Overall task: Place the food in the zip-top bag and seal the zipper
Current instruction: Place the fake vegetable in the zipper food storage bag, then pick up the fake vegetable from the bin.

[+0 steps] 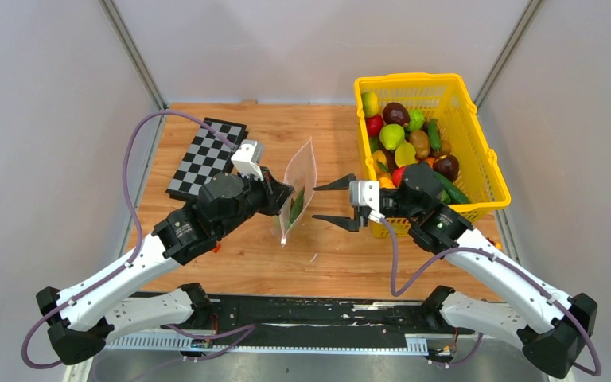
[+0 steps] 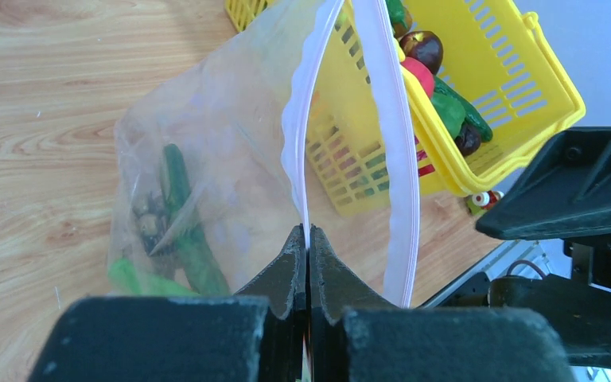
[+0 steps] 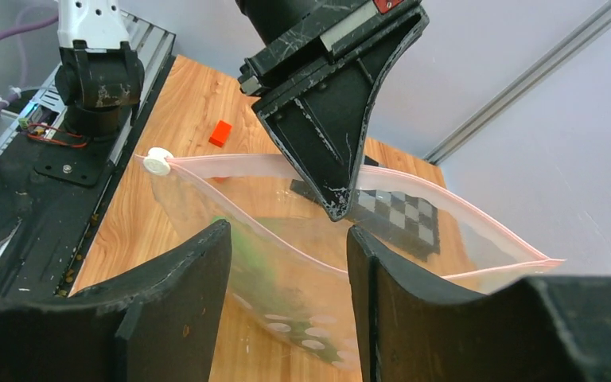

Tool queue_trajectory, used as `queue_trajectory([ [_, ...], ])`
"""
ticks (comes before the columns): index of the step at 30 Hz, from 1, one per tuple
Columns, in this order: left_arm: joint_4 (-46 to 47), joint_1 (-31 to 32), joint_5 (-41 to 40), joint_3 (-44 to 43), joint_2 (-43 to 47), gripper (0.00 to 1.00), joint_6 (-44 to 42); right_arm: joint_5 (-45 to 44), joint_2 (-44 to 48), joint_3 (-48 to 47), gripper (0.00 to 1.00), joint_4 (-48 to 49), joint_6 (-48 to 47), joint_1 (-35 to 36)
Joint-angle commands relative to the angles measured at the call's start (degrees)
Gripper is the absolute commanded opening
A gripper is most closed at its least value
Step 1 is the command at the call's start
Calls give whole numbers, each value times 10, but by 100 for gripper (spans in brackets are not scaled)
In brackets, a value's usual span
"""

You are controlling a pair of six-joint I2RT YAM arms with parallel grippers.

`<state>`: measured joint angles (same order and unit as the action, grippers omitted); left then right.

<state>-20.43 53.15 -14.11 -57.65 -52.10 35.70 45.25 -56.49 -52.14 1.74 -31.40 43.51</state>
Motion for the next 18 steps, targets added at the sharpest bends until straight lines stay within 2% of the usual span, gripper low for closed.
queue_trajectory([
  [1, 13, 0, -16, 6, 13, 0, 6, 3, 37, -17, 55, 25, 16, 4],
  [4, 13, 0, -21, 8, 12, 0, 6, -58, 66, 4, 55, 61, 35, 4],
  [7, 10, 0, -21, 8, 8, 0, 7, -178, 93, 22, 58, 88, 58, 4],
  [10, 10, 0, -22, 8, 6, 0, 8, -319, 106, 23, 64, 89, 83, 3],
  [14, 9, 0, -32, 8, 5, 0, 7, -488, 96, -13, 72, 37, 122, -14],
  [18, 11, 0, -36, 6, 0, 0, 3, -518, 53, -74, 71, -71, 175, -80],
])
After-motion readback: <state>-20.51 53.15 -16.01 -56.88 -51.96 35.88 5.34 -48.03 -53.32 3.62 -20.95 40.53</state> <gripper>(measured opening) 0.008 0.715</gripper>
